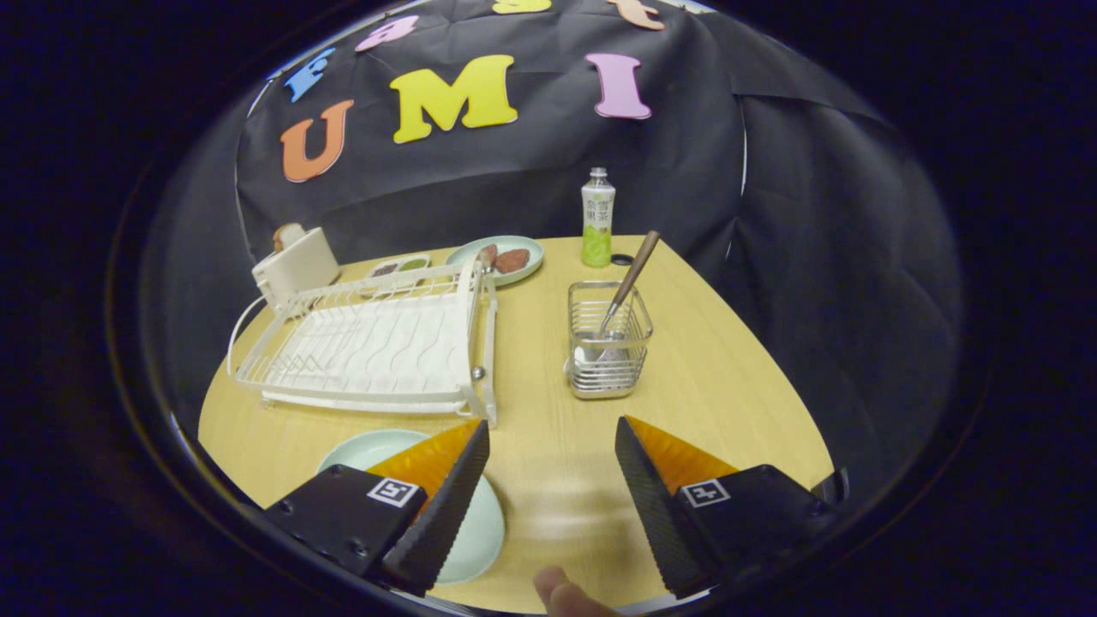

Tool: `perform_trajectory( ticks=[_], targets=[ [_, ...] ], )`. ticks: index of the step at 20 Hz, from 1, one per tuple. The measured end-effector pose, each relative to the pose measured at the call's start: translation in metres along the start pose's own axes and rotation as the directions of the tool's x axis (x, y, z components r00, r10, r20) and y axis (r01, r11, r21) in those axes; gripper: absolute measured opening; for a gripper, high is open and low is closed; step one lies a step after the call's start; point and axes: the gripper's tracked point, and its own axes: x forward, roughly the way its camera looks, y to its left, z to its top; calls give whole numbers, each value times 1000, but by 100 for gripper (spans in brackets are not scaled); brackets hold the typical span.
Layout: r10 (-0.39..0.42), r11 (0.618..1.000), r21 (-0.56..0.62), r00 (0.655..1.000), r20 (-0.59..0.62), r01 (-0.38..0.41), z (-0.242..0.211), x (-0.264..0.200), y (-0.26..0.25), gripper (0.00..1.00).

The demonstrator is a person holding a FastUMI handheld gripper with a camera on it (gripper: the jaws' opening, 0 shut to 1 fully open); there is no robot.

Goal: Take the plate from the dish rack, then take the spoon from the basket and place it into the plate.

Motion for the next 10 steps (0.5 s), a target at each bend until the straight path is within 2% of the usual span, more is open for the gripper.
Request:
perform_trajectory(
  ticks=[10],
  targets=[
    [-27,999,25,993,113,25,95,66,-47,95]
  ],
)
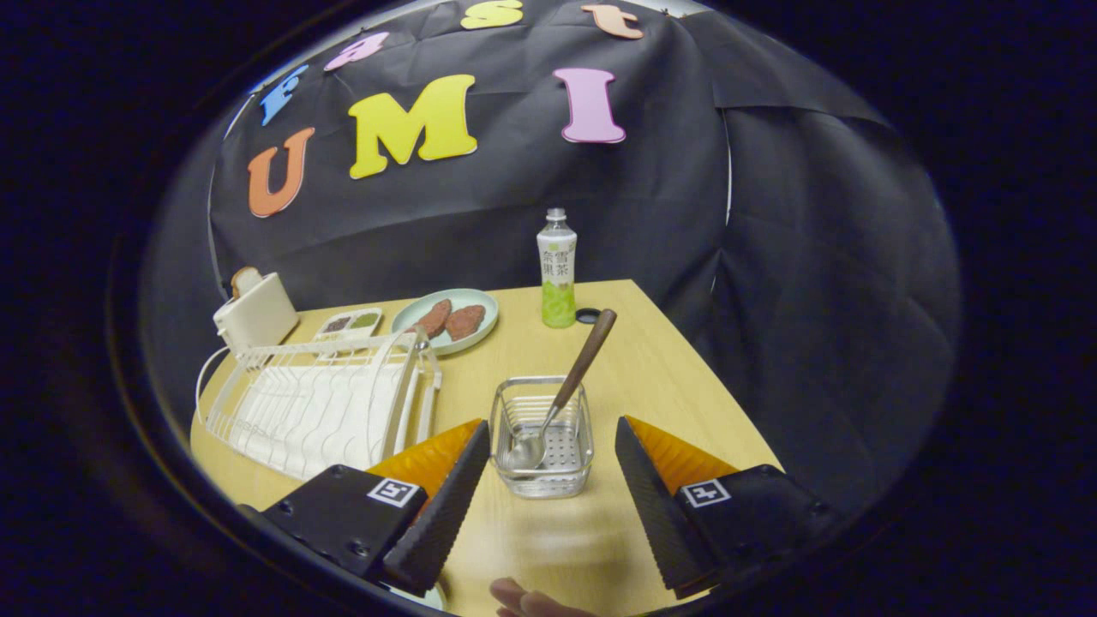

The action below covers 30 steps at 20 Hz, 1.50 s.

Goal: Take the plate from the dish rack, then take the spoon from the basket and place it into the plate.

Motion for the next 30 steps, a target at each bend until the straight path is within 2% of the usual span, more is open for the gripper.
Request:
perform_trajectory(
  ticks=[3,7,9,11,12,15,16,17,18,23,30],
  targets=[
    [9,1000,-17,1000,23,-9,18,32,-8,95],
    [0,1000,-19,1000,-7,0,24,70,-17,94],
    [52,998,38,999,-15,-52,25,81,-10,92],
    [85,995,50,996,14,-86,28,87,-8,82],
    [102,993,55,995,22,-103,27,88,-5,68],
    [113,988,93,991,77,-120,36,80,-3,41],
    [115,987,102,990,85,-124,37,75,-1,26],
    [64,994,81,993,99,-72,37,72,-10,21],
    [75,994,68,990,118,-83,40,65,-9,16],
    [45,999,18,974,220,-50,56,31,0,13],
    [66,998,-14,929,364,-65,79,-60,23,13]
  ],
)
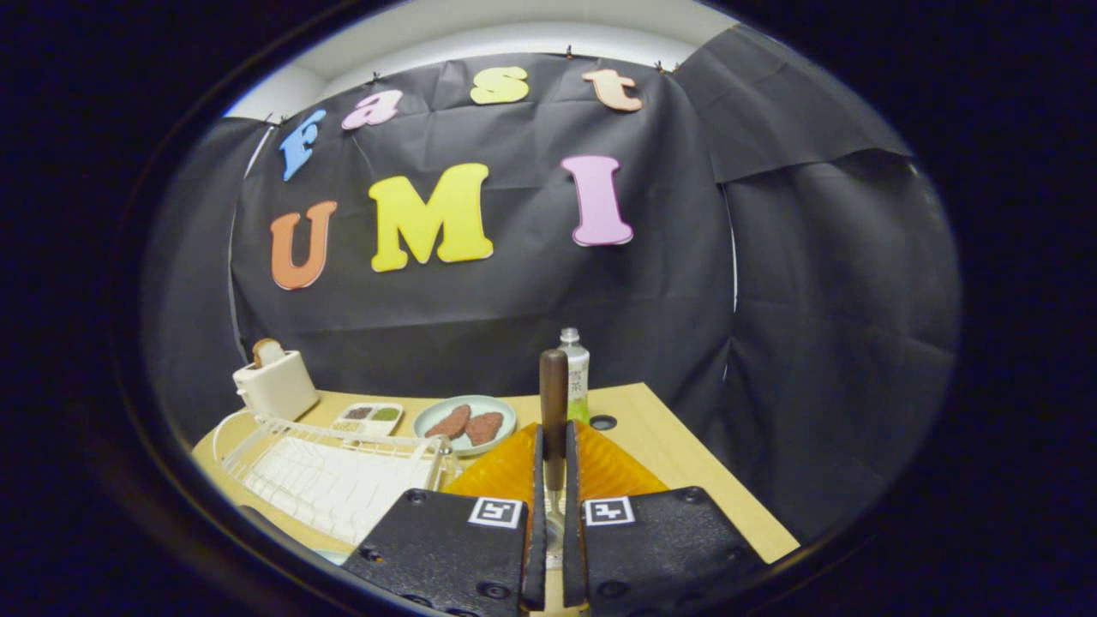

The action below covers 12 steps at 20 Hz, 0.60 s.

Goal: Take the plate from the dish rack, then take the spoon from the basket and place it into the plate.

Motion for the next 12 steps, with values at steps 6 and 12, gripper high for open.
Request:
perform_trajectory(
  ticks=[6,12],
  targets=[
    [31,996,-82,992,118,-21,20,-97,40,13],
    [130,984,-138,985,110,-114,-51,-164,110,13]
  ],
)
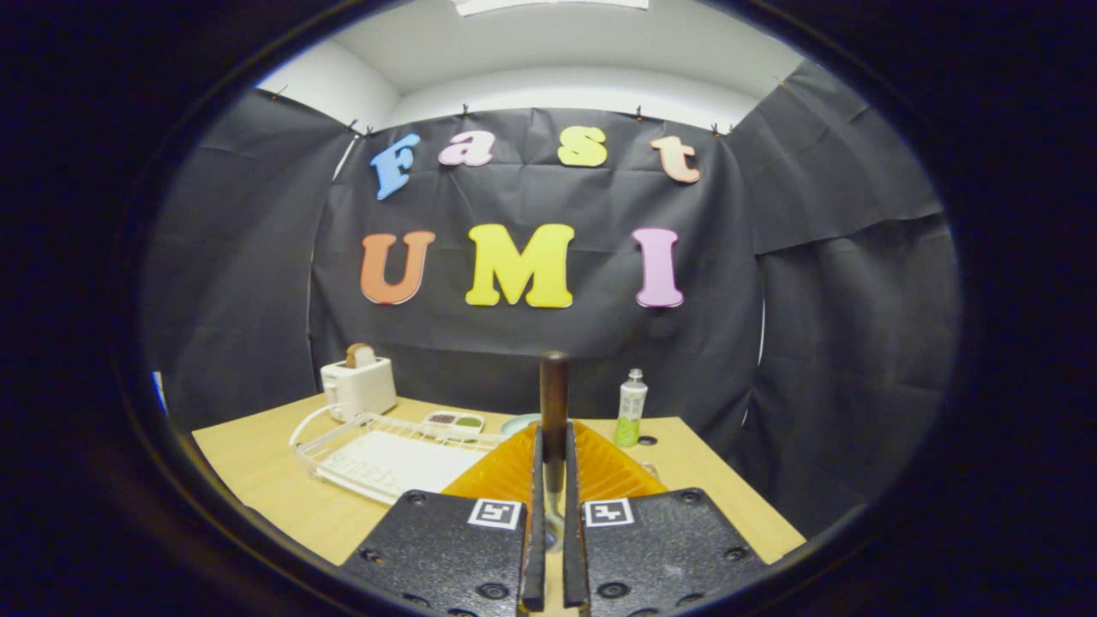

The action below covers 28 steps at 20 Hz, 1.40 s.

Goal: Take the plate from the dish rack, then take the spoon from the basket and place it into the plate.

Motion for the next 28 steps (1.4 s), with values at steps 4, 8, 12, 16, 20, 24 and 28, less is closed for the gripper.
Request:
perform_trajectory(
  ticks=[4,8,12,16,20,24,28],
  targets=[
    [10,998,-54,1000,-15,-10,-47,-18,48,13],
    [-79,995,-60,997,3,79,-77,-30,71,13],
    [-63,998,10,998,-32,63,-98,-26,92,14],
    [-74,997,17,997,-6,74,-92,-14,94,14],
    [-98,995,15,995,-27,98,-100,2,89,15],
    [-113,993,31,991,-75,115,-111,14,82,16],
    [-107,994,28,992,-73,109,-110,13,78,18]
  ],
)
